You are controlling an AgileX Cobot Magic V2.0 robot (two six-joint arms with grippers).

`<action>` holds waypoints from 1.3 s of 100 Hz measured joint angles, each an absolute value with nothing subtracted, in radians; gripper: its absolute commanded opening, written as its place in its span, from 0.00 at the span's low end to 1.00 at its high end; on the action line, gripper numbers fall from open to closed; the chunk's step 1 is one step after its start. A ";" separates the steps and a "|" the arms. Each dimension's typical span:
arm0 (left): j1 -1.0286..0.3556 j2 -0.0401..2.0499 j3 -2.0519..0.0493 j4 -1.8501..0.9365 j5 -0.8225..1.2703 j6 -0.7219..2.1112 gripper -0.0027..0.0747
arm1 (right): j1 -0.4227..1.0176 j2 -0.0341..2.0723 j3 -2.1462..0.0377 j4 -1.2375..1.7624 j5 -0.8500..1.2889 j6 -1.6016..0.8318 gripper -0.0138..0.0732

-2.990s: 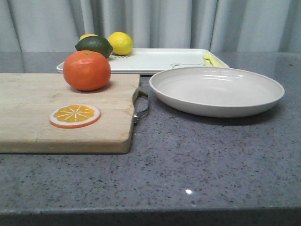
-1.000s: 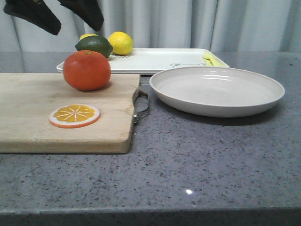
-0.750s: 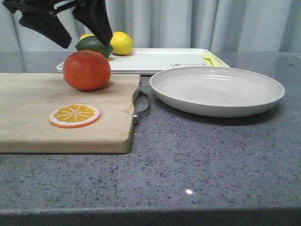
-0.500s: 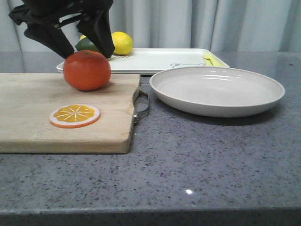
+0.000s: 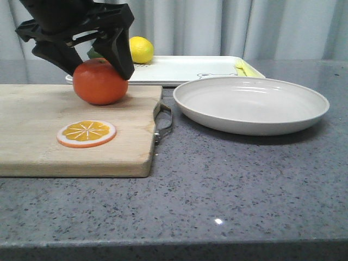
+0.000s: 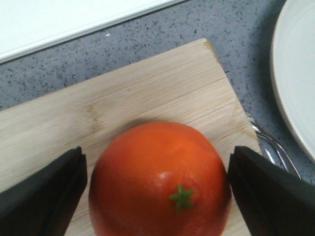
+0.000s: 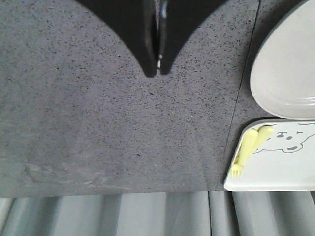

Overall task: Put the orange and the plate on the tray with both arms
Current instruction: 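Lower the left gripper around the orange on the cutting board, then lift the orange with the left gripper and carry it over the plate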

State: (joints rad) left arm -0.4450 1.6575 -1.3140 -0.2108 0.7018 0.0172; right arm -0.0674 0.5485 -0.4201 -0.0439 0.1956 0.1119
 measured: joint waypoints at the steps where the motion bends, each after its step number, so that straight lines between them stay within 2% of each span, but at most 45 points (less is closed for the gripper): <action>1: -0.445 1.658 -1.314 -0.211 0.702 0.017 0.74 | -0.067 0.548 -0.420 -0.044 0.196 0.112 0.08; 29: -0.445 1.658 -1.314 -0.211 0.702 0.017 0.55 | -0.067 0.548 -0.420 -0.044 0.196 0.112 0.08; 50: -0.445 1.658 -1.316 -0.211 0.706 0.017 0.46 | -0.067 0.548 -0.420 -0.044 0.196 0.112 0.08; 72: -0.456 1.658 -1.398 -0.217 0.760 0.017 0.45 | -0.067 0.548 -0.420 -0.044 0.196 0.112 0.08; 100: -0.584 1.670 -1.523 -0.222 0.770 0.017 0.45 | -0.067 0.548 -0.420 -0.042 0.196 0.112 0.08; 130: -0.715 1.838 -1.675 -0.224 0.764 0.017 0.45 | -0.067 0.548 -0.420 -0.042 0.196 0.112 0.08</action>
State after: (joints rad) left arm -0.7154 1.8378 -1.6754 -0.2238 0.7637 0.0172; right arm -0.0674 0.5485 -0.4201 -0.0422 0.1956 0.1119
